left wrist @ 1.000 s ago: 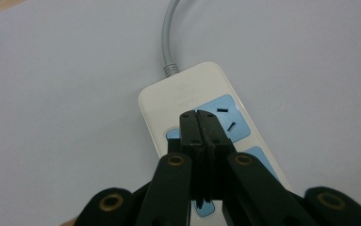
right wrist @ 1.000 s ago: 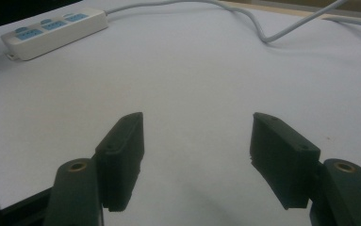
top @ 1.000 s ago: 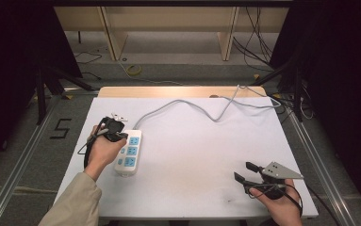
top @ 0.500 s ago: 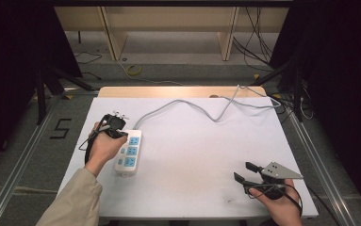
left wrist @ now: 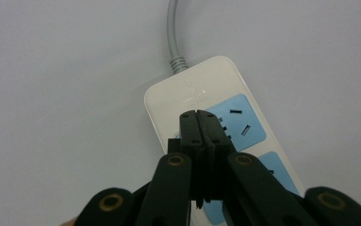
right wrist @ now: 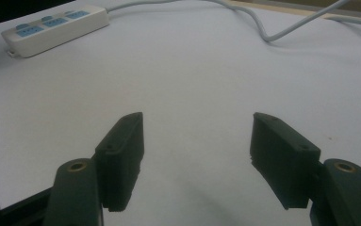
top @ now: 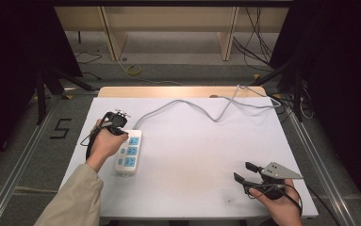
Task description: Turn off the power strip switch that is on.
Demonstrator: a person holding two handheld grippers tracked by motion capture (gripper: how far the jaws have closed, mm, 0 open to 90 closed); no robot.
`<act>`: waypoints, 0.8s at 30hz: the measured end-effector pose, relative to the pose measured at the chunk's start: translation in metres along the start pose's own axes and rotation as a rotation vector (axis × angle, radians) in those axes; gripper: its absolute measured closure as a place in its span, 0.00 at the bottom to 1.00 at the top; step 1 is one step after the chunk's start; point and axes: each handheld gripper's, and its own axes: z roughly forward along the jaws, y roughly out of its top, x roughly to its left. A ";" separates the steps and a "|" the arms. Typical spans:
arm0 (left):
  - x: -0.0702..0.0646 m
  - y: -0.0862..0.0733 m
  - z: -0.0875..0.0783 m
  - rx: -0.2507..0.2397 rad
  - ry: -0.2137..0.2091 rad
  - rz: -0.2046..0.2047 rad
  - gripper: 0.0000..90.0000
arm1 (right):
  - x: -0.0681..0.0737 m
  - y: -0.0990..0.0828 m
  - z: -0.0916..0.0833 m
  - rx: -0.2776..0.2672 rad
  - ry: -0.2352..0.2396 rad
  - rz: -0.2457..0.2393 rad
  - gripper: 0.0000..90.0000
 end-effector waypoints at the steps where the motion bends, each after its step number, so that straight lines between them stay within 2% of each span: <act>1: 0.000 0.000 0.000 0.004 0.001 0.001 0.99 | 0.000 0.000 0.000 0.000 0.000 0.000 0.41; 24: 0.004 0.004 0.012 0.062 0.006 -0.006 0.99 | 0.000 0.000 0.000 0.006 -0.001 -0.004 0.41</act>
